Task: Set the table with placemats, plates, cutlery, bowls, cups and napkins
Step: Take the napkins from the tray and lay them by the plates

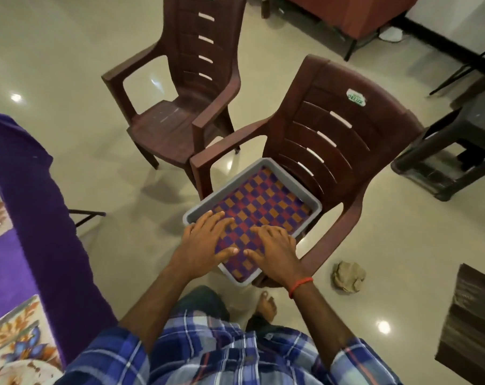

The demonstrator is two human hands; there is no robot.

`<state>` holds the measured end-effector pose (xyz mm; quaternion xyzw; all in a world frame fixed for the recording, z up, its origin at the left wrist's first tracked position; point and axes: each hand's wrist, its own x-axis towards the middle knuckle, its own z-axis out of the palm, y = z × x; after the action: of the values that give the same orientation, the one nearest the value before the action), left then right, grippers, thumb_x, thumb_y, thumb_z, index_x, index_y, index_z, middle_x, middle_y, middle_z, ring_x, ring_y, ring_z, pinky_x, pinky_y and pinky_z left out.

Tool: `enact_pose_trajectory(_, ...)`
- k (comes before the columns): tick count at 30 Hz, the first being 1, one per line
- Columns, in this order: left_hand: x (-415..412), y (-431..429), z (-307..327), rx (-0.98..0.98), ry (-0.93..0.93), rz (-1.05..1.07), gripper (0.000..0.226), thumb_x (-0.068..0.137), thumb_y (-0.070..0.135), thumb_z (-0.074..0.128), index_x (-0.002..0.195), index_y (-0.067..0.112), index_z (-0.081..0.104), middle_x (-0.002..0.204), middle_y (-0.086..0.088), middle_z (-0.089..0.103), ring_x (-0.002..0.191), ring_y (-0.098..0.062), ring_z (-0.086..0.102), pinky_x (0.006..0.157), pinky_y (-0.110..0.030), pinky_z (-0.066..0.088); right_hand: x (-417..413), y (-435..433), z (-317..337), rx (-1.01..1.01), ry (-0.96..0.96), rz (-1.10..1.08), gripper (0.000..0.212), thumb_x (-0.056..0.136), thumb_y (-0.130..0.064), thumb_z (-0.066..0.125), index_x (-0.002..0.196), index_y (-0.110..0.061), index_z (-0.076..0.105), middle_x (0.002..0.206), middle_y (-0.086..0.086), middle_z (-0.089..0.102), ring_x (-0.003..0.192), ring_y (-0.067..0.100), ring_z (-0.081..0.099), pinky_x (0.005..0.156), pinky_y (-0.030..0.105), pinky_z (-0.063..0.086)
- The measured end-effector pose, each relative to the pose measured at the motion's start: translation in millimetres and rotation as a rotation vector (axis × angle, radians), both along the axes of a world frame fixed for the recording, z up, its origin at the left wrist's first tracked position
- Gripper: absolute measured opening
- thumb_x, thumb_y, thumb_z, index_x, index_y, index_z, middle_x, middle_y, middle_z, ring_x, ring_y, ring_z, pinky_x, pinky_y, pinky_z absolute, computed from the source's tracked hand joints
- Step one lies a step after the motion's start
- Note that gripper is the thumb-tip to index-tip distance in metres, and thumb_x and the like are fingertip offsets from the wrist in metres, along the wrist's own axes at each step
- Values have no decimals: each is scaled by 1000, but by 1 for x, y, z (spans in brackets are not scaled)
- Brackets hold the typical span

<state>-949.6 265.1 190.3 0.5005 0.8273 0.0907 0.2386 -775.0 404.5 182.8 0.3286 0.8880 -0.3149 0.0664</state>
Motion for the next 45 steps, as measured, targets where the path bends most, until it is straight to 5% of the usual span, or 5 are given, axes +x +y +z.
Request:
enact_pose_trajectory(6,-30,52,-21,-118,-35,-168,78,93,68,53,158,37,24,167,10,20,157,-15,8,124,-49,14,-18,31,-24,-101,-38,-180,57,92,-57,60,141,-33,45,145,-6,48,138,19,33,116,43,26)
enact_pose_trajectory(27,-149,198,-185,-379,-116,-567,65,96,41,64,153,27,36,161,2,34,152,-24,25,119,-57,26,-90,85,-194,-335,-230,-767,60,91,-59,61,137,-23,53,136,4,59,129,32,49,109,50,39)
enact_pose_trajectory(35,-135,228,-287,-310,-63,-580,50,91,24,69,139,23,54,138,1,58,130,-24,51,112,-48,36,-86,93,-292,-294,-299,-720,39,93,-37,67,129,-23,58,126,8,61,121,32,54,104,52,46)
enact_pose_trajectory(45,-129,239,-338,-267,71,-658,16,95,39,66,108,33,72,116,7,65,113,-21,50,98,-47,38,-75,88,-339,92,-264,-495,12,90,-17,65,100,-25,67,92,-1,66,89,25,57,81,41,40)
